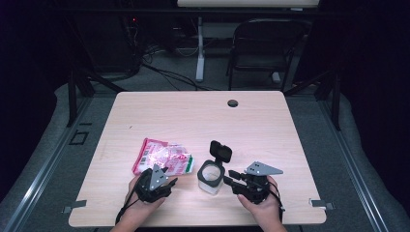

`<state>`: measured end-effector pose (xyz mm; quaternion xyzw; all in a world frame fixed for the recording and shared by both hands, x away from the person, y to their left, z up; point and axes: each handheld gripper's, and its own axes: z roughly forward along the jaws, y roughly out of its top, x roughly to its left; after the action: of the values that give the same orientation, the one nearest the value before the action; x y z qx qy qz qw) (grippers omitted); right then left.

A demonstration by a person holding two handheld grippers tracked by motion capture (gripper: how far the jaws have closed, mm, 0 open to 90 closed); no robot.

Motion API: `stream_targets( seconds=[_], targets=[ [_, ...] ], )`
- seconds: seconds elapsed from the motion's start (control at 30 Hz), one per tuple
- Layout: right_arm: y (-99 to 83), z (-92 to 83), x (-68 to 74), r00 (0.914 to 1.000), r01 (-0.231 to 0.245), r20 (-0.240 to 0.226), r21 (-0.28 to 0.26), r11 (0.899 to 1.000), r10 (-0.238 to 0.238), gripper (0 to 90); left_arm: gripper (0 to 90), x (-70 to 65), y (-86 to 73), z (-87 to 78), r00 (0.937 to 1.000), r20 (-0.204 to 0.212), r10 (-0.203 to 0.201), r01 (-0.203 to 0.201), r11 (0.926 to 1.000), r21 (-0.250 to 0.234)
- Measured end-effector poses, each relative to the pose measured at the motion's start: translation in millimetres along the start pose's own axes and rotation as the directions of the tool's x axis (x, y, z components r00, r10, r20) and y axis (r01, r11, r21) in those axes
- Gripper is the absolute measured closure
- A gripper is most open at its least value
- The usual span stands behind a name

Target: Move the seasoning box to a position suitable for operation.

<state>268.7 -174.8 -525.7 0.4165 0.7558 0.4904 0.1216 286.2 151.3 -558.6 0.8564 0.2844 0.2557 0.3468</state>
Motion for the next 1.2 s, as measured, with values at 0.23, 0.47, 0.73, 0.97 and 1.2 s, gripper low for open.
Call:
stream_targets(
  seconds=[0.23, 0.47, 0.73, 0.97, 1.2],
  targets=[
    [-1.4, -3.0, -0.4, 1.0, 0.001, 0.005, -0.002, 1.0, -0.001, 65.4, 54.4, -2.6, 3.6, 11.0, 0.9985, -0.037, 0.04, -0.039, 0.9991, 0.018],
    [-3.4, -9.7, -2.8, 0.9997, -0.016, 0.017, -0.016, 1.0, 0.016, 65.2, 56.4, 1.1, 6.6, 15.5, 0.9975, -0.062, 0.033, -0.032, 0.9993, 0.019],
    [-7.4, -18.4, -4.1, 0.9991, -0.023, 0.036, -0.032, 0.999, 0.024, 65.0, 69.8, 7.6, 15.8, 21.2, 0.9968, -0.077, 0.018, -0.018, 0.9998, 0.004],
    [-9.1, -22.9, -5.7, 0.9979, -0.038, 0.05, -0.047, 0.998, 0.041, 65.0, 86.3, 12.6, 16.9, 18.0, 0.9983, -0.055, -0.019, 0.019, 0.9998, -0.007],
    [-8.2, -23.9, -5.7, 0.9985, -0.023, 0.048, -0.048, 0.999, 0.026, 65.0, 90.0, 27.2, 18.4, 5.2, 0.9958, -0.015, -0.091, 0.09, 0.9945, -0.053]
  ],
)
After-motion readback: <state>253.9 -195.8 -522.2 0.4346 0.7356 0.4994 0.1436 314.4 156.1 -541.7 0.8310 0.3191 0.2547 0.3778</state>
